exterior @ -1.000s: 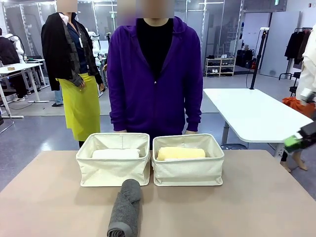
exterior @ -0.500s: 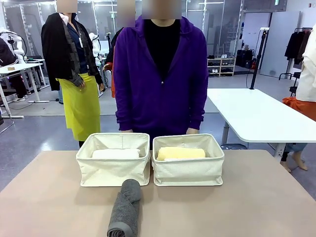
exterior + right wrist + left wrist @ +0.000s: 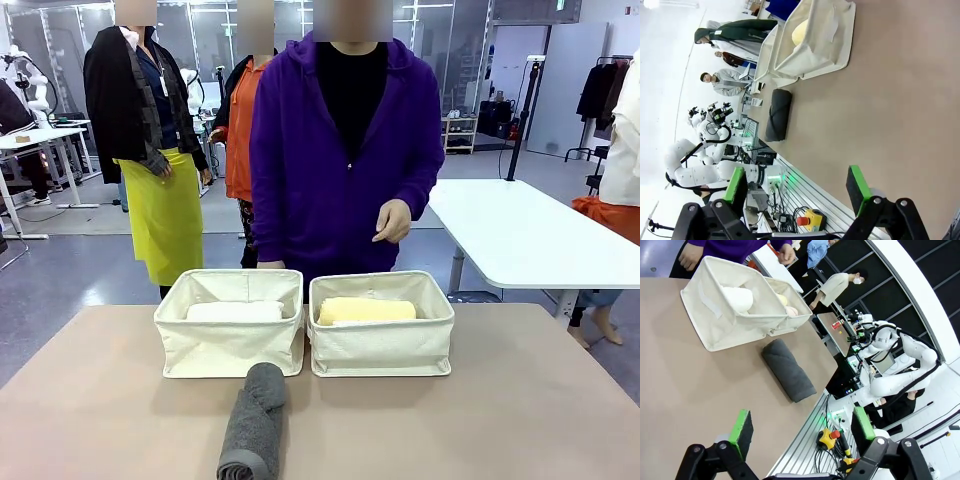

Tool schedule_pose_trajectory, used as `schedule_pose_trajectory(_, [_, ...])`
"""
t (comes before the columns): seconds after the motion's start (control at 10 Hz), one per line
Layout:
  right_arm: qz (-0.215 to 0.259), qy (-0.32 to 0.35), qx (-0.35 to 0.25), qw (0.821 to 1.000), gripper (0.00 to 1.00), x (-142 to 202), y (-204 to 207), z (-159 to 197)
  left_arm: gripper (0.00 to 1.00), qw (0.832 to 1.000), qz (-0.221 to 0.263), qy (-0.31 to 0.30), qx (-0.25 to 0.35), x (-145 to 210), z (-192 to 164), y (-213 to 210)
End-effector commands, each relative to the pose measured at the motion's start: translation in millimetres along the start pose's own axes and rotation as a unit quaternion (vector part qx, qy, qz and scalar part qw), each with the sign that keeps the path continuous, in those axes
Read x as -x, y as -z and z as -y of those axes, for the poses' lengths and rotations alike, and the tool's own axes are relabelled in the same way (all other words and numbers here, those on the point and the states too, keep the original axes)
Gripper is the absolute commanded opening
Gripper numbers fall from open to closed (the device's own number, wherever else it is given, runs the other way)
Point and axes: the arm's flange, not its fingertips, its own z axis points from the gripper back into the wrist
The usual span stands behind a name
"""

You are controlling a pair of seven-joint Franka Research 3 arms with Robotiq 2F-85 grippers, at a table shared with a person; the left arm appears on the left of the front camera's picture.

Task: Divide the towels into two baskets.
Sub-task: Pick up one hotel-folded towel from the bottom of the table and place it in the Fabric basket indicated by the person.

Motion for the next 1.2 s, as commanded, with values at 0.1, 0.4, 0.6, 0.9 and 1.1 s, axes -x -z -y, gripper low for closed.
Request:
schedule_pose_trajectory(0.1, [0.004,-0.005,0.0,1.0,1.0,1.2,-3.6,-2.9,1.0,1.0,-0.001,0.005,0.004,2.6,4.4,-2.9])
schedule_pose_trajectory(0.4, [0.004,-0.005,0.0,1.0,1.0,1.2,-3.6,-2.9,1.0,1.0,-0.001,0.005,0.004,2.6,4.4,-2.9])
schedule_pose_trajectory(0.6, [0.004,-0.005,0.0,1.0,1.0,1.2,-3.6,-2.9,1.0,1.0,-0.001,0.005,0.004,2.6,4.4,-2.9])
schedule_pose_trajectory(0.9, [0.004,-0.005,0.0,1.0,1.0,1.2,-3.6,-2.9,1.0,0.998,-0.064,0.005,0.002,-4.2,1.1,25.3])
schedule_pose_trajectory(1.1, [0.004,-0.005,0.0,1.0,1.0,1.2,-3.6,-2.9,1.0,0.99,-0.142,-0.01,0.014,-15.2,1.7,91.2])
